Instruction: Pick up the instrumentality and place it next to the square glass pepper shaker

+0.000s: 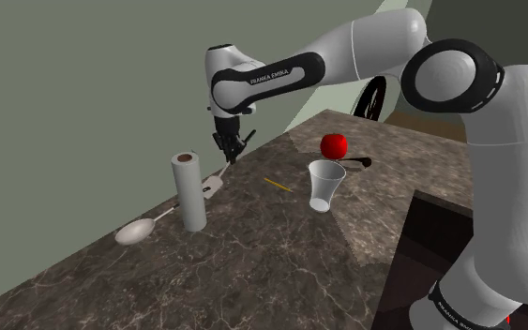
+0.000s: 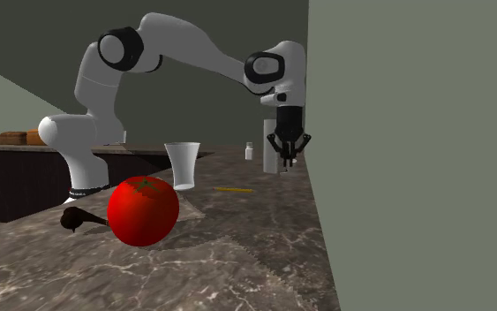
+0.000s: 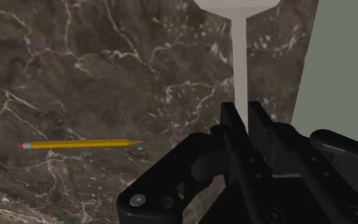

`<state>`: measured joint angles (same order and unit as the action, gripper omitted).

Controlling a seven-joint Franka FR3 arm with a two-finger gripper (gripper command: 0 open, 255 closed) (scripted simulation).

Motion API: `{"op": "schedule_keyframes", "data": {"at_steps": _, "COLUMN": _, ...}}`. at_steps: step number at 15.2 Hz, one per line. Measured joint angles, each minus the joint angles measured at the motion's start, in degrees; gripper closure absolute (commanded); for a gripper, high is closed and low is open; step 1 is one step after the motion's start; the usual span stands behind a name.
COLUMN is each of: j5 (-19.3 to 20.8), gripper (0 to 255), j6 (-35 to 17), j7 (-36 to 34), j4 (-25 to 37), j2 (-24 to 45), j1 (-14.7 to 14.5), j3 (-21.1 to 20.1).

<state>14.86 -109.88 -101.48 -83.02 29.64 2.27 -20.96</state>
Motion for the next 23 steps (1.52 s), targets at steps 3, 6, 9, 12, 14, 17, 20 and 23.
{"op": "schedule_keyframes", "data": {"at_steps": 3, "j5": -0.3, "gripper": 255, "j6": 1.9, "j7": 0.3, "j4": 1.5, "j2": -0.4, "j1": -0.1, "j3": -0.1}}
{"op": "schedule_keyframes", "data": {"at_steps": 6, "j5": -0.4, "gripper": 255, "j6": 4.2, "j7": 0.6, "j4": 3.7, "j2": -0.5, "j1": -0.3, "j3": -0.2}}
{"op": "schedule_keyframes", "data": {"at_steps": 9, "j5": -0.6, "gripper": 255, "j6": 6.4, "j7": 0.8, "j4": 5.7, "j2": -0.8, "j1": -0.5, "j3": -0.4}}
{"op": "schedule_keyframes", "data": {"at_steps": 12, "j5": -0.8, "gripper": 255, "j6": 8.6, "j7": 1.1, "j4": 7.8, "j2": -1.0, "j1": -0.6, "j3": -0.4}}
{"op": "schedule_keyframes", "data": {"at_steps": 14, "j5": -0.9, "gripper": 255, "j6": 10.1, "j7": 1.3, "j4": 9.2, "j2": -1.1, "j1": -0.8, "j3": -0.5}}
{"op": "schedule_keyframes", "data": {"at_steps": 17, "j5": -0.9, "gripper": 255, "j6": 12.3, "j7": 1.6, "j4": 11.4, "j2": -1.1, "j1": -1.0, "j3": -0.5}}
{"op": "schedule_keyframes", "data": {"at_steps": 20, "j5": -1.0, "gripper": 255, "j6": 13.6, "j7": 1.2, "j4": 12.3, "j2": -1.6, "j1": -1.5, "j3": -0.7}}
{"op": "schedule_keyframes", "data": {"at_steps": 23, "j5": -2.3, "gripper": 255, "j6": 11.3, "j7": -0.8, "j4": 5.2, "j2": -6.3, "j1": -1.4, "j3": -1.7}}
